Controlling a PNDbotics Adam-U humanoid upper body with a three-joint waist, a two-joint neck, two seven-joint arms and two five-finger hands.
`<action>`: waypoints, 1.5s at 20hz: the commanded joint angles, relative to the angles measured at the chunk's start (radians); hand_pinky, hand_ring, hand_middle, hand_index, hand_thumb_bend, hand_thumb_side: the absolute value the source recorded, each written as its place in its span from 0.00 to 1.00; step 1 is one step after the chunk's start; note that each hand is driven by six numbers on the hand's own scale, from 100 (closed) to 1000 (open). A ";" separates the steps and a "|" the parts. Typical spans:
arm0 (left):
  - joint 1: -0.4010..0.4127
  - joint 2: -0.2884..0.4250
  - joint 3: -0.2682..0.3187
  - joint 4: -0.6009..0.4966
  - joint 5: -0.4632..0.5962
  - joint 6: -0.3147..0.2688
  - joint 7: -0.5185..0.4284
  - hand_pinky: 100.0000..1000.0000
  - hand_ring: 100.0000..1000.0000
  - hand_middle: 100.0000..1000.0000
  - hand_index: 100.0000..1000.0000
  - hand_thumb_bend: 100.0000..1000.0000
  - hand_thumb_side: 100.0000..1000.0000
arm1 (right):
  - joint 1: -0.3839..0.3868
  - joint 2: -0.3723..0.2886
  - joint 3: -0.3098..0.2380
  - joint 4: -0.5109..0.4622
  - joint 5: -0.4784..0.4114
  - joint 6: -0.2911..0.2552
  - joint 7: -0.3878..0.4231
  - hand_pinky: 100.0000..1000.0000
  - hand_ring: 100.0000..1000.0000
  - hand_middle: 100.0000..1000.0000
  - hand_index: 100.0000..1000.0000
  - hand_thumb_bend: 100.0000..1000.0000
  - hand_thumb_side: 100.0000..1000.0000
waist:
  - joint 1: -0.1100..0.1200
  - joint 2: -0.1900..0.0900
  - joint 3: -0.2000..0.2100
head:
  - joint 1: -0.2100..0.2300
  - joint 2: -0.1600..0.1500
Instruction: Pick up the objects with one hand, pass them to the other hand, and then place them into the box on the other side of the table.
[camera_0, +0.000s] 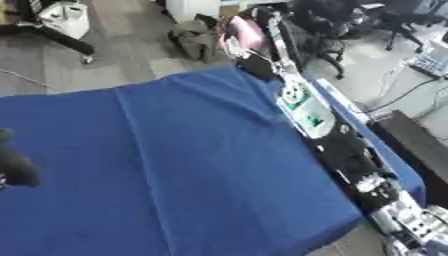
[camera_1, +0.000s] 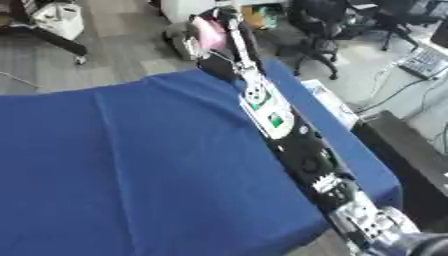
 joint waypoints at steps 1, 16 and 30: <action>-0.007 -0.026 -0.011 0.024 -0.027 -0.004 0.006 0.61 0.57 0.53 0.74 1.00 0.64 | -0.024 0.035 0.067 -0.126 -0.053 -0.018 0.063 0.24 0.39 0.26 0.37 0.00 0.06 | 0.006 -0.029 -0.005 | 0.046 0.010; -0.055 -0.086 -0.087 0.041 -0.107 -0.014 -0.122 0.62 0.59 0.54 0.75 1.00 0.61 | -0.036 0.157 0.248 -0.141 -0.184 -0.016 0.271 0.25 0.40 0.26 0.39 0.00 0.41 | 0.015 -0.026 0.019 | 0.306 0.087; -0.114 -0.118 -0.180 0.028 -0.096 0.044 -0.219 0.61 0.58 0.53 0.75 1.00 0.60 | -0.031 0.182 0.289 -0.141 -0.238 0.038 0.310 0.26 0.41 0.27 0.40 0.00 0.41 | -0.006 -0.026 0.036 | 0.286 0.100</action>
